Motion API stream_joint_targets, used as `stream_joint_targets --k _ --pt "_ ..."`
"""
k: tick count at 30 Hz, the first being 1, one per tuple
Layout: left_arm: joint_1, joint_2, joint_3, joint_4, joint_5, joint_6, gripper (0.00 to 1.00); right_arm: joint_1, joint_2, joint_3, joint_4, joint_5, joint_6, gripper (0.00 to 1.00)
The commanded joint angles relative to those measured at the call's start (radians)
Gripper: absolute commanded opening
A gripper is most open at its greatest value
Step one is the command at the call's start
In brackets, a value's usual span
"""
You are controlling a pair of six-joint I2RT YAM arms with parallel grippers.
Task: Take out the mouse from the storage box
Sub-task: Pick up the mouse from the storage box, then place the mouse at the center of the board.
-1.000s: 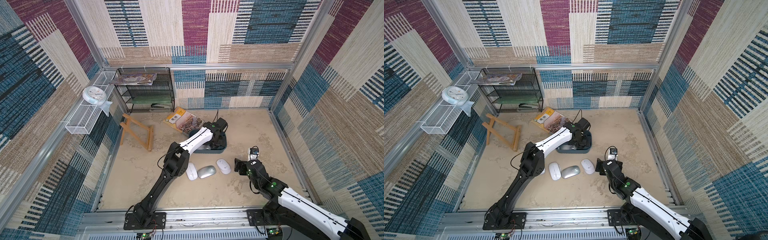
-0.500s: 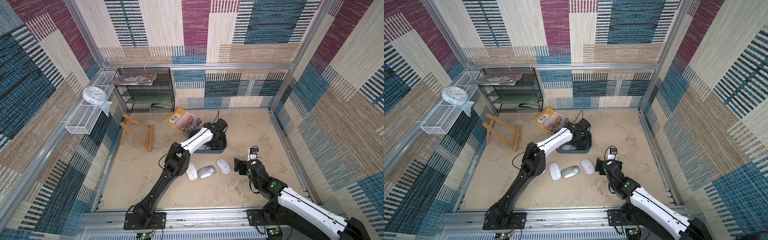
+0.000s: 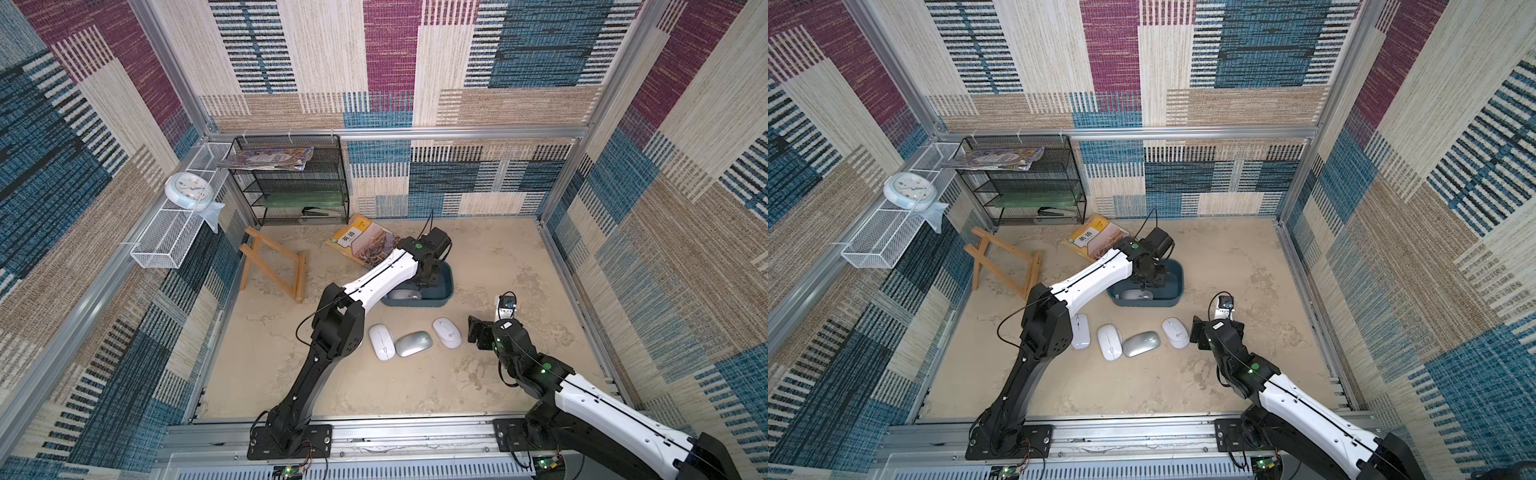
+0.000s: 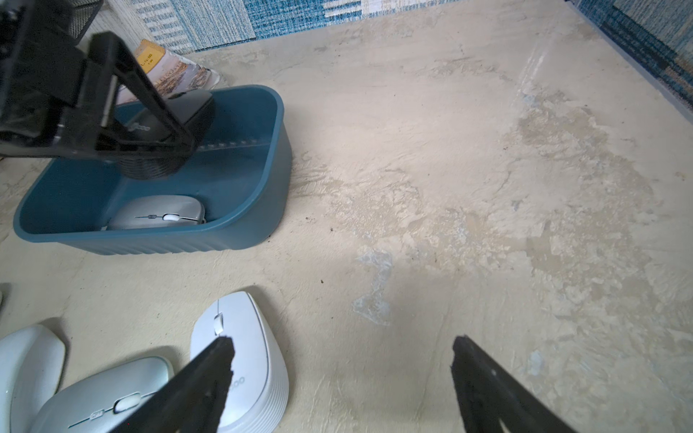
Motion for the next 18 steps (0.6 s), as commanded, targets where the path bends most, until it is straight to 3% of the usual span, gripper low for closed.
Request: stream_joint_targets --k 1,11,18 --pt "0.000 -0.082 -0.093 0.039 -0.016 0.004 0.29 0.001 0.005 0.009 0.016 0.002 -0.004 0.94" --pt "0.014 -0.424 -0.505 0.162 -0.036 -0.009 0.28 0.001 0.028 0.019 0.015 0.001 0.000 0.94" --pt "0.093 -0.695 -0.845 0.232 -0.040 -0.052 0.28 0.002 0.054 0.031 0.011 0.002 0.000 0.94"
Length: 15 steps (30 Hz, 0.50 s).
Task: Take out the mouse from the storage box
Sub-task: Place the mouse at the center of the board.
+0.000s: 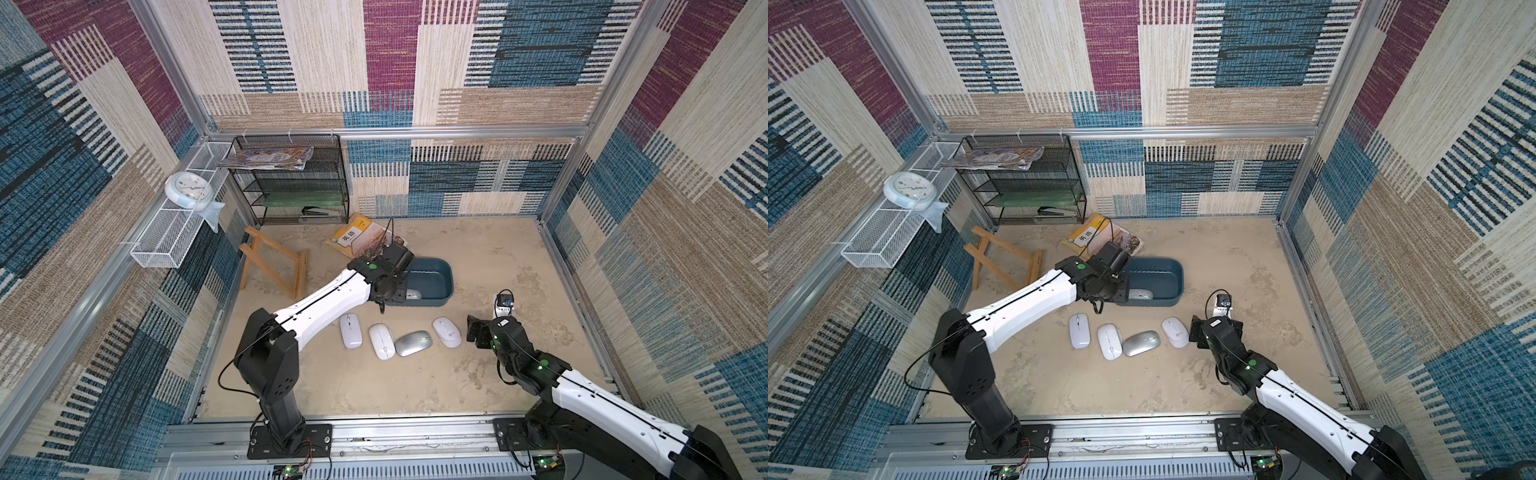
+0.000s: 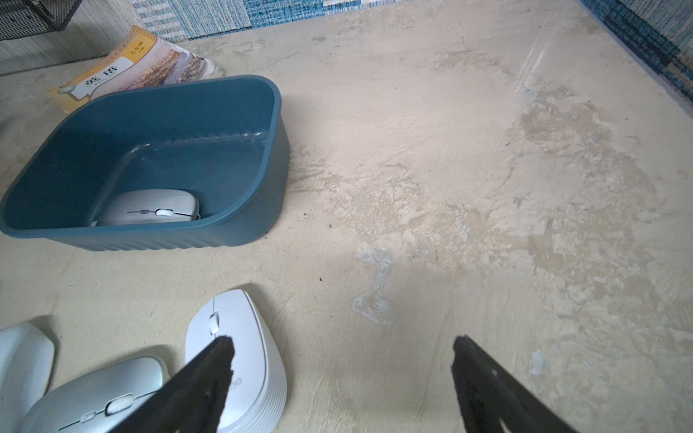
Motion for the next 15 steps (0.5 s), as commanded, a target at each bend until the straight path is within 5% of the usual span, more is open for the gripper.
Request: stream_joint_targets --k 1,15 --pt "0.040 -0.099 -0.120 0.052 -0.016 -0.034 0.28 0.001 0.014 0.014 0.011 0.001 0.000 0.94" --pt "0.269 -0.485 -0.615 0.161 -0.055 -0.206 0.27 -0.001 0.106 0.073 0.028 -0.022 0.003 0.94"
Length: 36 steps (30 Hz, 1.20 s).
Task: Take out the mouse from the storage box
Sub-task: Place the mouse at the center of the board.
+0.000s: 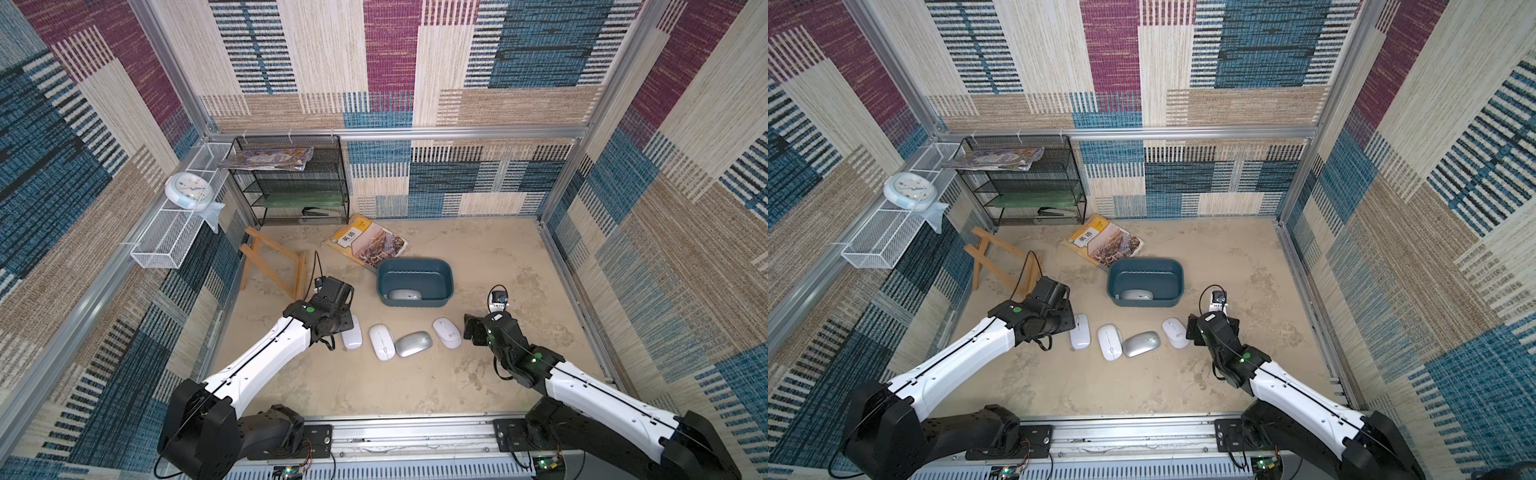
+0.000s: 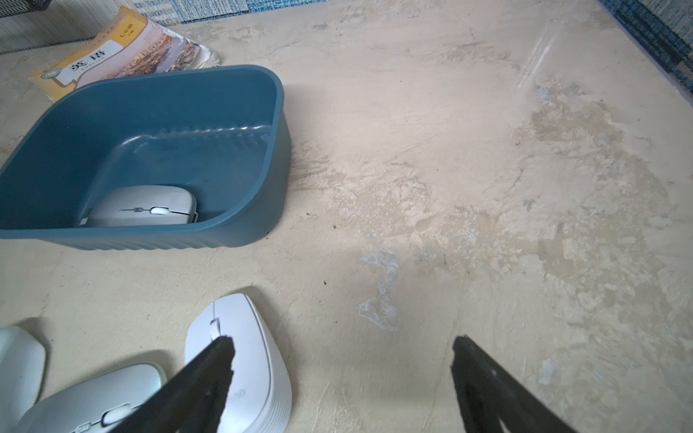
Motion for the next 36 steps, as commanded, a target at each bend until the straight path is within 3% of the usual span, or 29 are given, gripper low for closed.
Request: stream_joint_targets --k 1,5,10,23,36 --pt "0.051 -0.027 -0.058 0.050 0.012 -0.053 0.27 0.001 0.014 0.021 0.026 -0.012 0.003 0.94" --pt "0.132 -0.009 -0.118 0.079 0.087 -0.058 0.27 0.000 0.036 0.048 0.020 -0.018 0.003 0.94" --pt "0.165 0.043 -0.157 0.144 0.158 -0.050 0.27 0.000 0.057 0.075 0.009 -0.026 0.006 0.93" --pt "0.164 0.211 -0.126 0.206 0.165 0.017 0.32 0.000 0.086 0.118 -0.009 -0.028 0.008 0.93" --pt "0.116 0.253 -0.094 0.247 0.239 0.071 0.43 0.000 0.201 0.220 -0.006 -0.055 -0.061 0.94"
